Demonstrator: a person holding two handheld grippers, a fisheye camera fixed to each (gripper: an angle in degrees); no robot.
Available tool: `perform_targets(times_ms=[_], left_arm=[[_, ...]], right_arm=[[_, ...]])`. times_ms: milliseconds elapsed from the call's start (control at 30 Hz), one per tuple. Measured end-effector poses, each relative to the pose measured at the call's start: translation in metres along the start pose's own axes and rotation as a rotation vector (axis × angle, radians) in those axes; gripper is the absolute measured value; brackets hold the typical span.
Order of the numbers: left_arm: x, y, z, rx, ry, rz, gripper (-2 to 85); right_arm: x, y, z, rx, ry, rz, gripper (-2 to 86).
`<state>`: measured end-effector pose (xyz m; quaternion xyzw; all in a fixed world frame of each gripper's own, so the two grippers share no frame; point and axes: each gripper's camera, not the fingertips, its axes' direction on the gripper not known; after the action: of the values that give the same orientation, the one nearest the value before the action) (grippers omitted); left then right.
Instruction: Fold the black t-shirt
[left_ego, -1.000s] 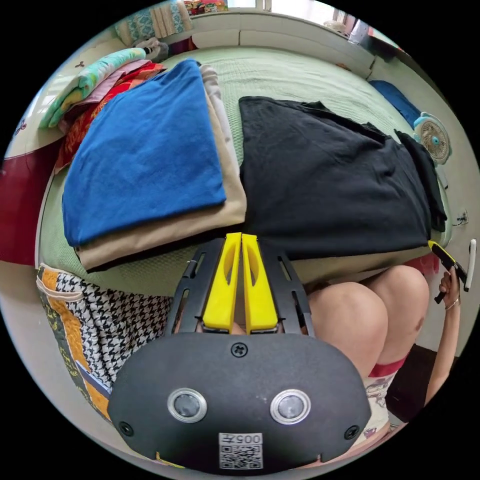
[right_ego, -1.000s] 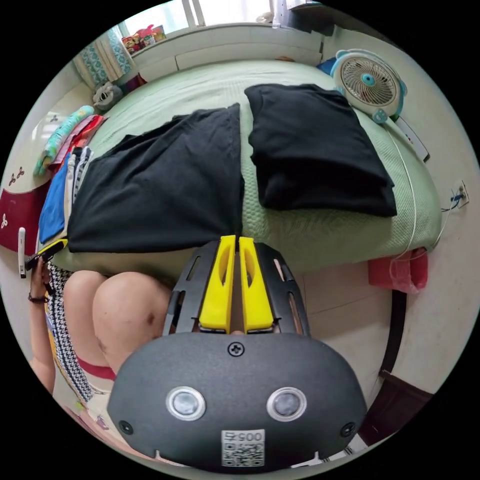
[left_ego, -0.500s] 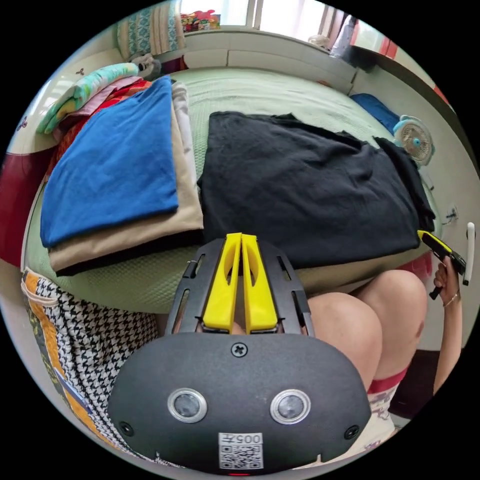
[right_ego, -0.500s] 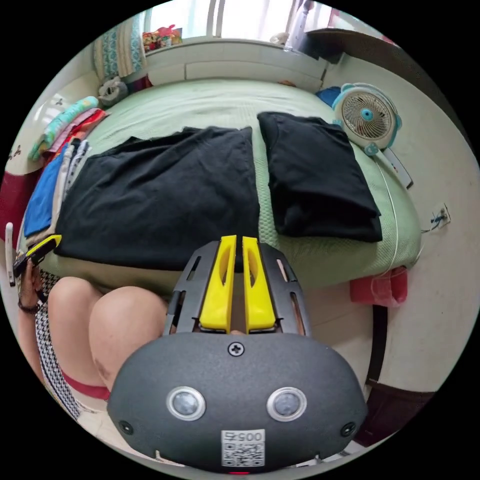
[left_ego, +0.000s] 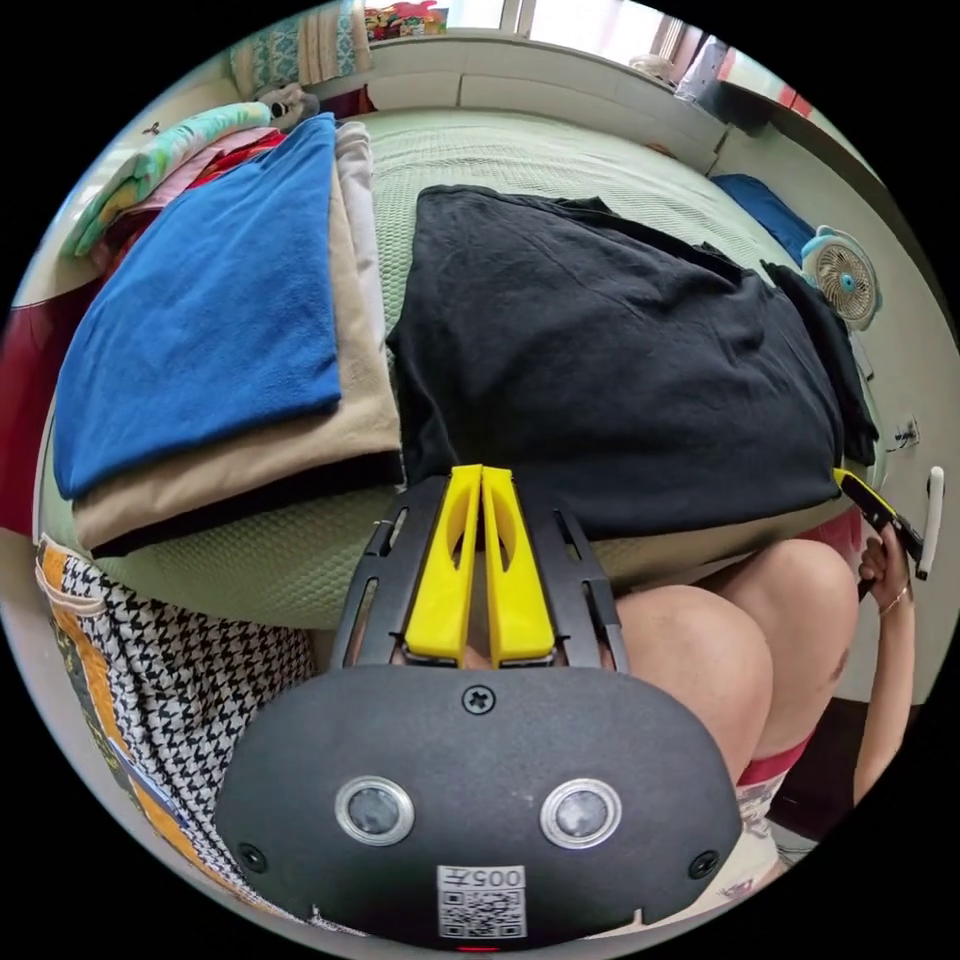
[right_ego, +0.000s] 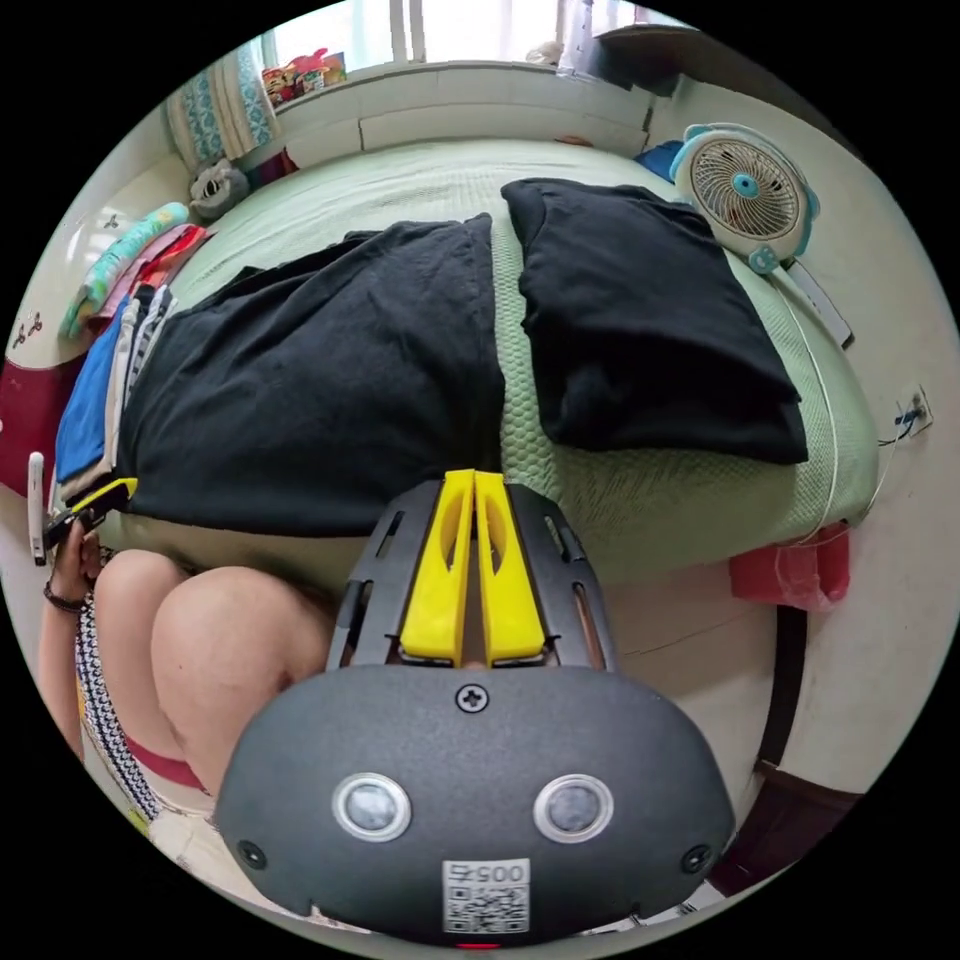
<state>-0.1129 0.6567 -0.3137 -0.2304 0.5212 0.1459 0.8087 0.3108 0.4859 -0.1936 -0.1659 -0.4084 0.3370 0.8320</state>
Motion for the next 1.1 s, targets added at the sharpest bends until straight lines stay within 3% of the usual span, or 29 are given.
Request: perform_targets(times_ms=[233, 400, 600, 867, 1000, 1100], left_arm=[[0.069, 0.018, -0.042, 0.155, 0.076, 0.176, 0.3], [0.197, 0.017, -0.065, 0.205, 0.166, 0.469, 5.4], [0.348, 0.023, -0.039, 0.116, 0.287, 0.716, 12.7], [0.448, 0.024, 0.03, -0.013, 0.158, 0.722, 14.8], [0.456, 0.028, 0.044, 0.016, 0.045, 0.691, 8.9], [0.447, 0.026, 0.035, 0.004, 0.085, 0.683, 5.1]], right_arm=[[0.052, 0.083, -0.043, 0.05, -0.04, 0.141, -1.2], [0.076, 0.145, -0.064, 0.082, -0.035, 0.255, -1.0], [0.085, 0.178, -0.079, 0.096, -0.022, 0.266, -0.9], [0.11, 0.189, -0.097, 0.113, -0.057, 0.27, -0.9], [0.123, 0.183, -0.095, 0.096, -0.054, 0.271, -0.9], [0.126, 0.168, -0.091, 0.084, -0.06, 0.254, -0.9]])
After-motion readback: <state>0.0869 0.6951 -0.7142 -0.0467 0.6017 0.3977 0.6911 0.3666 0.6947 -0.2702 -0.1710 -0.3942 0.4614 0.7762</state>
